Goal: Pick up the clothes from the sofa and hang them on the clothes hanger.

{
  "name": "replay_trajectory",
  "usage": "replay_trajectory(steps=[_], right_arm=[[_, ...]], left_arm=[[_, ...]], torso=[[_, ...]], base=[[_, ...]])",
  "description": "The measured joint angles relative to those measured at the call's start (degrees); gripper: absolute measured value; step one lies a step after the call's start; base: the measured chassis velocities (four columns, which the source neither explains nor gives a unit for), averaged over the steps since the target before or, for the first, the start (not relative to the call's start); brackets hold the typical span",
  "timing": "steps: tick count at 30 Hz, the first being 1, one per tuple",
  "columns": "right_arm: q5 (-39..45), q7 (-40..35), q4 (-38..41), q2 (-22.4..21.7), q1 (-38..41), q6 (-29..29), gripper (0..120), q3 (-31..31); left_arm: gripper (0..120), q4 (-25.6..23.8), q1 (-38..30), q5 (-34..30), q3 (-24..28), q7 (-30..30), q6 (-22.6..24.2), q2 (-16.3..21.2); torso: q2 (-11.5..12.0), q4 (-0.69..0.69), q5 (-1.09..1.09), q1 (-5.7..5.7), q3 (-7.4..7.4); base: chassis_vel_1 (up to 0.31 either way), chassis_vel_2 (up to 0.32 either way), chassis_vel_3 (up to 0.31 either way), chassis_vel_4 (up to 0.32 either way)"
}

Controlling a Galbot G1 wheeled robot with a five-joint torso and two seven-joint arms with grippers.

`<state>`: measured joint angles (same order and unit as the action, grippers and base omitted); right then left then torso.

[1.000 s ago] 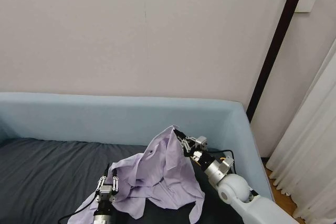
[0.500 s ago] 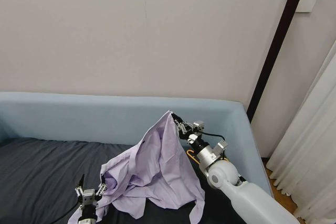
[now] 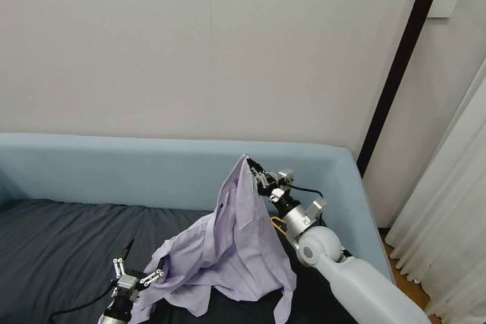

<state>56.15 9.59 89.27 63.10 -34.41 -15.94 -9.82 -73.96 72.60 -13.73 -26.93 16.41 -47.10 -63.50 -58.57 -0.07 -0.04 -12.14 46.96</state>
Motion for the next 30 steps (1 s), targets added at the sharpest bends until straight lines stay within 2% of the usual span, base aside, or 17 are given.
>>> replay_trajectory(steps=[2, 3, 7, 10, 16, 20, 24, 26, 27, 30], right_arm=[[0.09, 0.33, -0.18, -0.04, 0.34, 0.02, 0, -0.12], [0.09, 0.33, -0.18, -0.04, 0.34, 0.02, 0, -0.12], [0.02, 0.4, 0.01, 0.06, 0.62, 0.09, 0, -0.29], [-0.08, 0.44, 0.13, 0.02, 0.64, 0.12, 0, -0.3], [-0.39, 0.96, 1.53, -0.7, 0.1, 0.13, 0, -0.4], [-0.63, 1.06, 2.35, -1.19, -0.09, 0.13, 0, -0.41], [-1.02, 1.16, 3.12, -1.58, -0.28, 0.15, 0, -0.43], [-1.03, 1.16, 3.39, -1.65, -0.28, 0.17, 0, -0.42], [-1.12, 1.19, 3.83, -1.77, -0.29, 0.21, 0, -0.43], [-1.36, 1.5, 5.26, -2.15, -0.51, 0.32, 0, -0.49]], left_arm=[[100, 1.54, -1.45, -3.24, 0.92, 9.52, 0.0, -0.21], [100, 1.54, -1.45, -3.24, 0.92, 9.52, 0.0, -0.21], [100, 1.52, -2.42, -7.11, 1.43, 26.8, -0.2, -1.16], [100, 0.76, -2.18, -7.27, 1.65, 29.0, -0.49, -1.2], [100, -2.82, -0.95, -7.91, 4.1, 24.86, -0.46, -2.81], [100, -2.68, -1.13, -4.24, 5.52, 21.77, -0.31, -5.04], [100, 1.57, -3.42, 1.83, 7.6, 13.63, 2.46, -8.15], [100, 2.29, -4.04, 2.06, 7.9, 12.05, 3.56, -8.44], [100, 3.63, -5.35, 2.11, 8.45, 9.22, 5.46, -8.82], [100, 6.56, -9.17, -1.17, 9.34, 4.35, 9.03, -9.4]], torso=[[0.0, -0.02, -0.03, 0.0, 0.0], [0.0, -0.02, -0.03, 0.0, 0.0], [0.0, -0.02, -0.01, 0.0, 0.0], [0.0, -0.01, 0.0, 0.0, 0.0], [0.0, 0.0, 0.01, 0.0, 0.0], [0.0, -0.01, 0.0, 0.0, 0.0], [0.0, -0.01, -0.01, 0.0, 0.0], [0.0, -0.01, 0.0, 0.0, 0.0], [0.0, 0.0, 0.0, 0.0, 0.0], [0.0, -0.01, 0.0, 0.0, 0.0]], base=[[0.0, 0.0, 0.0, 0.0], [0.0, 0.0, 0.0, 0.0], [0.0, 0.0, 0.0, 0.0], [0.0, 0.0, 0.0, 0.0], [0.0, 0.0, 0.0, 0.0], [0.0, 0.0, 0.0, 0.0], [0.0, 0.0, 0.0, 0.0], [0.0, 0.0, 0.0, 0.0], [0.0, 0.0, 0.0, 0.0], [0.0, 0.0, 0.0, 0.0]])
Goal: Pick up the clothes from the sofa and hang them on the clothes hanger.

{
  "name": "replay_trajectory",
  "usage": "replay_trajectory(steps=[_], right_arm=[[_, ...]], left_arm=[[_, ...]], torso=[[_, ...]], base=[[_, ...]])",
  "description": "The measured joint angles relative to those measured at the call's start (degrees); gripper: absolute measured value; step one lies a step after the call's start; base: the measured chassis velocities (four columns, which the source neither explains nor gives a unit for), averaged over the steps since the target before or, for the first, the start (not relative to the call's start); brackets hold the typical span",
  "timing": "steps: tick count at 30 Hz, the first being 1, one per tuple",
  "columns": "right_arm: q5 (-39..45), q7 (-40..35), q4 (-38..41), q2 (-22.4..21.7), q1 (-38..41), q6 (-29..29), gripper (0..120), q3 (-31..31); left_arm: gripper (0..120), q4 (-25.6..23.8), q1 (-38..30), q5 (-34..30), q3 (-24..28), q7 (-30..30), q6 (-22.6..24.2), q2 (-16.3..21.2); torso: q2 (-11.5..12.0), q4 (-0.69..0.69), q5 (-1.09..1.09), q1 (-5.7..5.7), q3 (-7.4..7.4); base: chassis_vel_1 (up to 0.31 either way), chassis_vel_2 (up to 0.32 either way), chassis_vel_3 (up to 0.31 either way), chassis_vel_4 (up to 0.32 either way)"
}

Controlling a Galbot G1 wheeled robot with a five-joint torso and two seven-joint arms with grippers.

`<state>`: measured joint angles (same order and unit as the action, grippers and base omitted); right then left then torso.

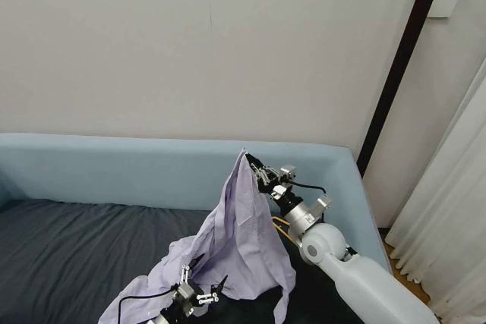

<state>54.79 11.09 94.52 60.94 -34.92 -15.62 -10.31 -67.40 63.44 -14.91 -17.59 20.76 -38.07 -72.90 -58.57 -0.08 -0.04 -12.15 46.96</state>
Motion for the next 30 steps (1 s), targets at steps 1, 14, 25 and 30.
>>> replay_trajectory(steps=[1, 14, 25, 30], right_arm=[[0.0, 0.0, 0.0, 0.0, 0.0, 0.0, 0, 0.0], [-0.99, 1.24, 3.67, -1.39, -2.12, 0.36, 0, 0.92], [-1.75, 0.18, 4.26, -1.74, -3.07, 0.55, 0, 2.1], [-1.78, -2.37, 3.1, -1.41, -2.98, 0.6, 0, 3.25]], left_arm=[[100, 0.0, 0.0, 0.0, 0.0, 0.0, 0.0, 0.0], [100, 8.66, -10.21, -1.3, -0.37, -8.31, 1.39, 1.06], [100, 11.17, -10.23, -1.62, -1.56, -4.2, -1.78, 1.59], [100, 8.19, -4.92, -0.33, -3.79, 1.36, -5.57, 3.21]], torso=[[0.0, 0.0, 0.0, 0.0, 0.0], [0.0, 0.01, 0.0, 0.0, 0.0], [0.0, -0.01, -0.01, 0.0, 0.0], [0.0, 0.02, 0.0, 0.0, 0.0]], base=[[0.0, 0.0, 0.0, 0.0], [0.0, 0.0, 0.0, 0.0], [0.0, 0.0, 0.0, 0.0], [0.0, 0.0, 0.0, 0.0]])
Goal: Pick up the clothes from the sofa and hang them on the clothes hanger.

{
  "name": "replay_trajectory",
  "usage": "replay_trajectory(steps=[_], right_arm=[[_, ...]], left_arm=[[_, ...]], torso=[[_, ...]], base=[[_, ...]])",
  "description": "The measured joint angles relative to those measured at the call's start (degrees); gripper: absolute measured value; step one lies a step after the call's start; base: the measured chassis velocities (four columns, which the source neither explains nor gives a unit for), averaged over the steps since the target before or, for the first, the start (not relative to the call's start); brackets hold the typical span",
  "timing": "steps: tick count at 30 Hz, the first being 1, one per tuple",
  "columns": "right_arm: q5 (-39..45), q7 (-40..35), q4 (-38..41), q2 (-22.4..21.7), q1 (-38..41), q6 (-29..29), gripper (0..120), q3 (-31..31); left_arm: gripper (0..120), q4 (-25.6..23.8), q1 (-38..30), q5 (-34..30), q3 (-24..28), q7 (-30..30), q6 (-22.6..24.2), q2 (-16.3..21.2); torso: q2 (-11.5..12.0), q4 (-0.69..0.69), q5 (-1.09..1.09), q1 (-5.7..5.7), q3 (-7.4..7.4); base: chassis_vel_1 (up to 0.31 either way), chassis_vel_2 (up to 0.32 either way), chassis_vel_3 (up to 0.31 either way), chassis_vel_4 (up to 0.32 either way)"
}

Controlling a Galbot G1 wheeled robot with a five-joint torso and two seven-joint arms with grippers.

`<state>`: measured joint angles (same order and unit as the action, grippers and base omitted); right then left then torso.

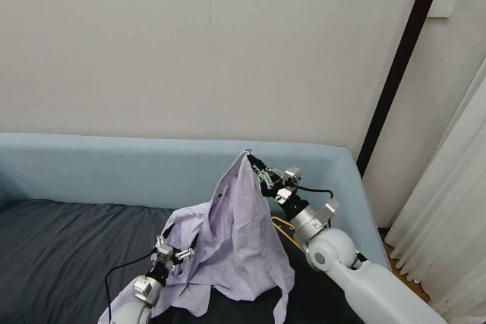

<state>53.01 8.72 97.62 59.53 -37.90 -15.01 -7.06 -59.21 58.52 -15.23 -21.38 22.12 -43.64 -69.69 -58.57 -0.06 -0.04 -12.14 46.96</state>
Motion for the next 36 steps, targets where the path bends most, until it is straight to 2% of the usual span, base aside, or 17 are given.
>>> replay_trajectory(steps=[4, 10, 12, 15, 19, 20, 23, 24, 25, 30, 36], right_arm=[[0.35, 0.12, -0.02, -0.24, -0.13, 0.0, 0, 0.93], [0.64, 0.32, -0.01, -0.35, 0.43, 0.0, 0, 0.95], [0.69, 0.34, -0.03, -0.35, 0.71, 0.0, 0, 0.74], [0.69, 0.44, -0.2, -0.35, 0.81, 0.0, 0, 0.51], [0.69, 0.68, -0.66, -0.38, 1.08, 0.0, 0, 0.06], [0.69, 0.68, -0.66, -0.38, 1.08, 0.0, 0, 0.06], [0.75, 0.87, -0.83, -0.32, 1.25, -0.01, 0, -0.12], [0.75, 1.07, -0.85, -0.32, 1.25, -0.02, 0, -0.16], [0.75, 1.07, -0.85, -0.32, 1.25, -0.02, 0, -0.16], [0.82, 2.01, -0.85, -0.94, 0.97, -0.18, 0, -0.16], [0.98, 2.32, -1.28, -1.02, 1.21, -0.26, 0, -0.18]], left_arm=[[100, -2.05, 4.97, 0.36, -1.06, 1.4, -3.35, 1.39], [100, -6.12, 9.78, -3.45, -1.81, 7.02, -3.47, 2.47], [100, -8.83, 10.86, -5.78, -1.69, 10.1, -3.49, 2.51], [100, -10.69, 10.63, -5.39, -0.59, 9.81, -3.77, 1.58], [100, -10.74, 7.16, 0.28, 2.02, 3.96, -3.67, -2.31], [100, -10.74, 7.16, 0.28, 2.02, 3.96, -3.67, -2.31], [100, -10.27, 5.03, 3.12, 4.02, -1.68, -2.34, -5.01], [100, -10.15, 4.36, 4.25, 5.24, -5.83, -1.27, -5.98], [100, -10.15, 4.36, 4.25, 5.24, -5.83, -1.27, -5.98], [100, -9.34, 1.89, 5.09, 10.47, -19.49, 5.53, -9.09], [100, -7.86, 0.05, 5.48, 11.96, -23.89, 6.83, -12.24]], torso=[[0.0, -0.02, 0.0, 0.0, 0.0], [0.0, 0.0, 0.0, 0.0, -0.01], [-0.01, 0.0, 0.0, 0.0, -0.01], [-0.01, -0.02, 0.01, 0.0, 0.0], [0.0, -0.03, 0.0, 0.0, 0.0], [0.0, -0.03, 0.0, 0.0, 0.0], [0.0, -0.03, 0.0, 0.0, 0.0], [0.0, -0.03, 0.0, 0.0, 0.0], [0.0, -0.03, 0.0, 0.0, 0.0], [0.0, -0.02, 0.01, 0.0, 0.0], [0.0, -0.03, 0.0, 0.0, 0.0]], base=[[0.0, 0.0, 0.0, 0.0], [0.0, 0.0, 0.0, 0.0], [0.0, 0.0, 0.0, 0.0], [0.0, 0.0, 0.0, 0.0], [0.0, 0.0, 0.0, 0.0], [0.0, 0.0, 0.0, 0.0], [0.0, 0.0, 0.0, 0.0], [0.0, 0.0, 0.0, 0.0], [0.0, 0.0, 0.0, 0.0], [0.0, 0.0, 0.0, 0.0], [0.0, 0.0, 0.0, 0.0]])
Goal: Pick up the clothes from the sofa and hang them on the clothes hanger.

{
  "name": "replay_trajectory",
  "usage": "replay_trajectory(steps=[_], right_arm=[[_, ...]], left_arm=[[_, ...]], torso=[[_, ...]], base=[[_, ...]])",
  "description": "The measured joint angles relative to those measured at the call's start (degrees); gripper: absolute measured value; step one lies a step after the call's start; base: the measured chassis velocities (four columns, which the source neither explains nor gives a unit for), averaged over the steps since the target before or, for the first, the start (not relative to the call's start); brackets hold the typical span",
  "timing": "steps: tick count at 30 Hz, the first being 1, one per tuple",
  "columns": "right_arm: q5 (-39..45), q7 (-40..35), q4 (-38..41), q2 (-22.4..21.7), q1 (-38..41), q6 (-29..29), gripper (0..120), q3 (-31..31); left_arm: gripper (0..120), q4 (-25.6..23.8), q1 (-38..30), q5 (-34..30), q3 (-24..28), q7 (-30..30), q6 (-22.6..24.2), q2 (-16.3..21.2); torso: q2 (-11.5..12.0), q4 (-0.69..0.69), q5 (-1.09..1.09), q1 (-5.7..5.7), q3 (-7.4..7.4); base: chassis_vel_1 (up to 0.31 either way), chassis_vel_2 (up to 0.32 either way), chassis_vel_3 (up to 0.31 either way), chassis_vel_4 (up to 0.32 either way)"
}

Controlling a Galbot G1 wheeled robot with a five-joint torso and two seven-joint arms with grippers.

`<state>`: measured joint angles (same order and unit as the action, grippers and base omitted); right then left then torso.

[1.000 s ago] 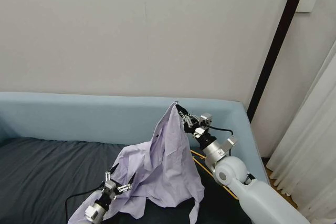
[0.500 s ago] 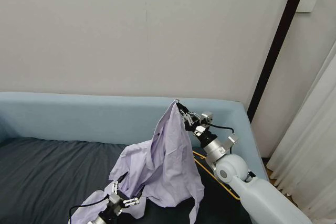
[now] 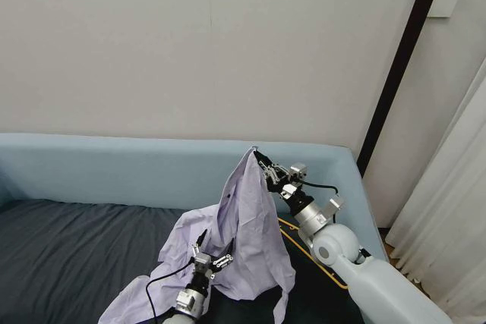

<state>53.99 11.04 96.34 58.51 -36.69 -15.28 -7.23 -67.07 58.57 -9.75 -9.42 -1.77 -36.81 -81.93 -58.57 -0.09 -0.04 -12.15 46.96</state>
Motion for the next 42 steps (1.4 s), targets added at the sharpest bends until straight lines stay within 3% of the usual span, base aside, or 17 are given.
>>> replay_trajectory(steps=[9, 20, 28, 42], right_arm=[[0.11, 0.63, -0.31, 0.24, -0.17, -0.21, 0, 0.21], [-0.18, 0.46, -0.06, 0.28, -0.44, -0.2, 0, 0.6], [-0.31, 0.26, -0.71, 0.52, -0.54, -0.15, 0, 0.76], [-1.01, 0.02, -1.78, 1.17, -0.33, -0.04, 0, 0.7]], left_arm=[[100, -0.42, -0.2, 1.39, -1.79, -8.45, 0.8, -0.09], [100, -1.97, 1.61, 1.23, -3.76, -9.39, -0.03, 3.5], [99, -0.77, 1.43, 1.14, -4.91, -10.61, -0.72, 3.91], [52, -1.72, 1.98, 2.52, -4.37, -10.42, -2.07, 4.07]], torso=[[0.0, 0.02, 0.0, 0.0, 0.0], [-0.01, 0.02, -0.01, 0.0, 0.0], [0.0, 0.01, -0.01, 0.0, 0.0], [-0.01, 0.01, -0.01, 0.0, 0.0]], base=[[0.0, 0.0, 0.0, 0.0], [0.0, 0.0, 0.0, 0.0], [0.0, 0.0, 0.0, 0.0], [0.0, 0.0, 0.0, 0.0]])
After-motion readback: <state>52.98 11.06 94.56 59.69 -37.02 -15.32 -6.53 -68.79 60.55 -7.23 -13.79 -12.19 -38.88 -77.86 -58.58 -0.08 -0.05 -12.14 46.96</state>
